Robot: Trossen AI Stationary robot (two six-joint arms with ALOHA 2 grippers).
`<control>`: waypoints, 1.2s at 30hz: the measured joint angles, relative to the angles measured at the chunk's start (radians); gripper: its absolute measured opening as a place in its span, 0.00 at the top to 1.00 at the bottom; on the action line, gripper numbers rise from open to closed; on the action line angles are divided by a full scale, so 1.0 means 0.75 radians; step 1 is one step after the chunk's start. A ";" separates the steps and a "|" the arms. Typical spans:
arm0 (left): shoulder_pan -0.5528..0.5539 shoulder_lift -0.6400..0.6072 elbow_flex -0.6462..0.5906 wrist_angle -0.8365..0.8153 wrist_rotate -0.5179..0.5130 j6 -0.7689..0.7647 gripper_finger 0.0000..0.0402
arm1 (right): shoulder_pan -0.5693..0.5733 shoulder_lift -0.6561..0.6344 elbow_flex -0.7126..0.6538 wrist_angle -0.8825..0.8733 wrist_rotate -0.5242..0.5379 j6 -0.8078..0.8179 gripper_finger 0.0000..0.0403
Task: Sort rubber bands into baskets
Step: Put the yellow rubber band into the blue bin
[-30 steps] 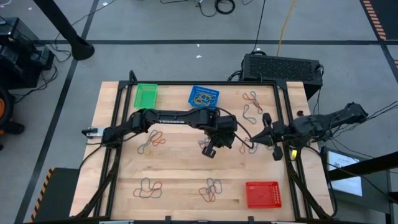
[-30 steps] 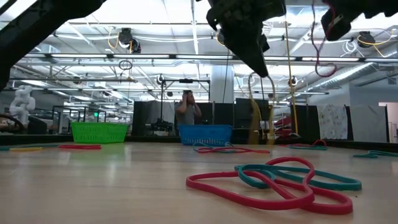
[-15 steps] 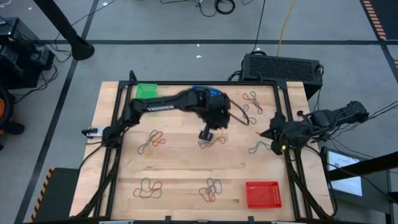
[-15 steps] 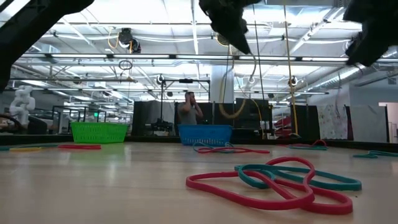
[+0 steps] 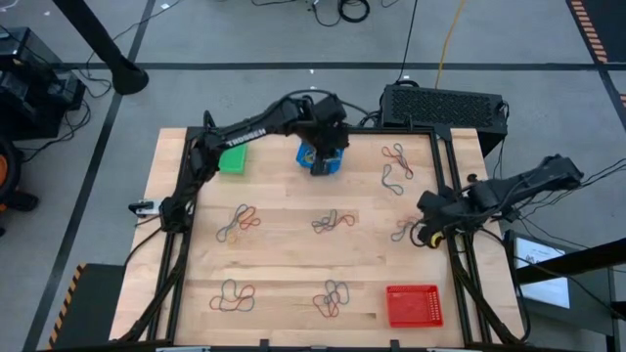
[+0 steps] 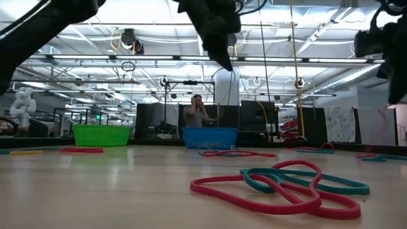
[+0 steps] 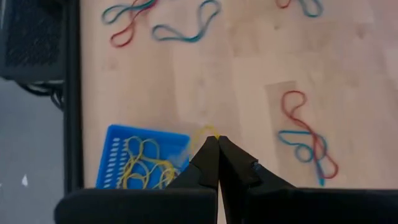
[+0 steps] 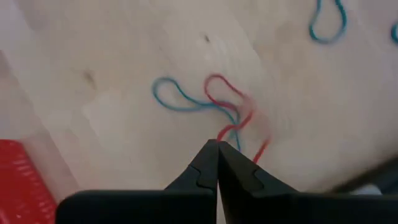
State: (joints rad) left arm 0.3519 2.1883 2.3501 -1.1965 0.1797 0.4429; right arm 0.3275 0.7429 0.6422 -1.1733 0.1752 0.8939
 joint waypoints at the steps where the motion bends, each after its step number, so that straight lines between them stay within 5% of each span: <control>1: 0.016 0.000 0.000 0.000 0.001 -0.003 1.00 | 0.001 0.017 0.000 -0.014 -0.006 0.018 1.00; 16: 0.158 0.092 -0.001 -0.008 0.005 -0.024 1.00 | 0.002 0.123 -0.001 -0.017 -0.033 0.040 0.99; 32: 0.213 0.153 -0.002 -0.042 0.000 -0.024 0.99 | 0.002 0.122 0.043 -0.012 -0.027 -0.032 0.77; 36: 0.213 0.153 -0.002 -0.043 -0.020 -0.024 0.92 | 0.002 0.122 0.100 -0.010 -0.022 -0.065 0.76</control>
State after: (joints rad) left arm 0.5117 2.3032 2.3489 -1.2285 0.1648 0.4252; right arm 0.3287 0.8341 0.7174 -1.1806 0.1584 0.8451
